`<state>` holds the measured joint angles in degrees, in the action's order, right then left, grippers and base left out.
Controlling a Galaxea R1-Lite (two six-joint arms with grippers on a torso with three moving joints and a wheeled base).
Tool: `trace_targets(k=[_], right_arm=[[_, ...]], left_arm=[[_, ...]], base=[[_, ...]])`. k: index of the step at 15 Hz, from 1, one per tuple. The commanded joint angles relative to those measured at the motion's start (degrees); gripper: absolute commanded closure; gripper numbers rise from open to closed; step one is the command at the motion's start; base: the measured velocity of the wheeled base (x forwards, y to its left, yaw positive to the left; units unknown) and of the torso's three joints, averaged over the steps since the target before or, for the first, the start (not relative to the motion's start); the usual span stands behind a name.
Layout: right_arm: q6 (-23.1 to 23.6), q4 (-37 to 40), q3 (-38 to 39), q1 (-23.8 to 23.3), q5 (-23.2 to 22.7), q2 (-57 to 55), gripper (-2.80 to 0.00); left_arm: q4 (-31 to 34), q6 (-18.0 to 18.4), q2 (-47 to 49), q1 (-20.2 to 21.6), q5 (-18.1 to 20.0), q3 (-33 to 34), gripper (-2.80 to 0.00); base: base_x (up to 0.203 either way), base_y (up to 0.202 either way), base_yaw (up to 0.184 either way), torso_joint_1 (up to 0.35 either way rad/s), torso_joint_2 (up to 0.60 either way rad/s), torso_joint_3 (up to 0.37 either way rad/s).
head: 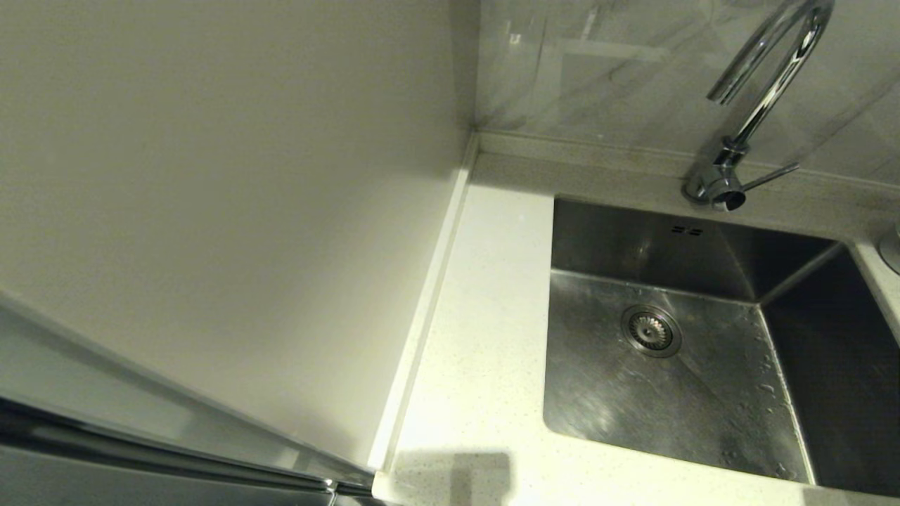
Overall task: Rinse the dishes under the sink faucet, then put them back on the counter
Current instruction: Put a bowl into the sink
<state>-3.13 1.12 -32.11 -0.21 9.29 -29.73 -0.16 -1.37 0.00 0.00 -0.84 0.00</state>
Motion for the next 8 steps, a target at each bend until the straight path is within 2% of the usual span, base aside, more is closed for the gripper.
trace_targets(k=[1, 3, 5, 7, 8], right_arm=[[2.2, 0.2, -8.0, 0.0, 4.7, -14.0, 0.00], [4.3, 0.3, -14.5, -0.2, 8.3, -21.9, 0.00], [5.9, 0.4, -21.6, -2.2, 9.9, -30.2, 0.00], [8.9, 1.0, -30.2, -7.1, 9.3, -38.8, 0.00], [10.1, 2.9, -35.4, -10.1, 7.4, -42.1, 0.00]], left_arm=[[0.0, 0.0, -0.2, -0.1, 0.0, 0.0, 0.00], [0.0, 0.0, -0.2, 0.0, 0.0, 0.0, 0.00], [0.0, 0.0, -0.2, 0.0, 0.0, 0.0, 0.00], [0.0, 0.0, -0.2, 0.0, 0.0, 0.0, 0.00], [0.0, 0.0, -0.2, 0.0, -0.1, 0.0, 0.00]], base=[[0.000, 0.000, 0.000, 0.000, 0.00, 0.000], [0.000, 0.000, 0.000, 0.000, 0.00, 0.000], [0.000, 0.000, 0.000, 0.000, 0.00, 0.000], [0.000, 0.000, 0.000, 0.000, 0.00, 0.000], [0.000, 0.000, 0.000, 0.000, 0.00, 0.000]])
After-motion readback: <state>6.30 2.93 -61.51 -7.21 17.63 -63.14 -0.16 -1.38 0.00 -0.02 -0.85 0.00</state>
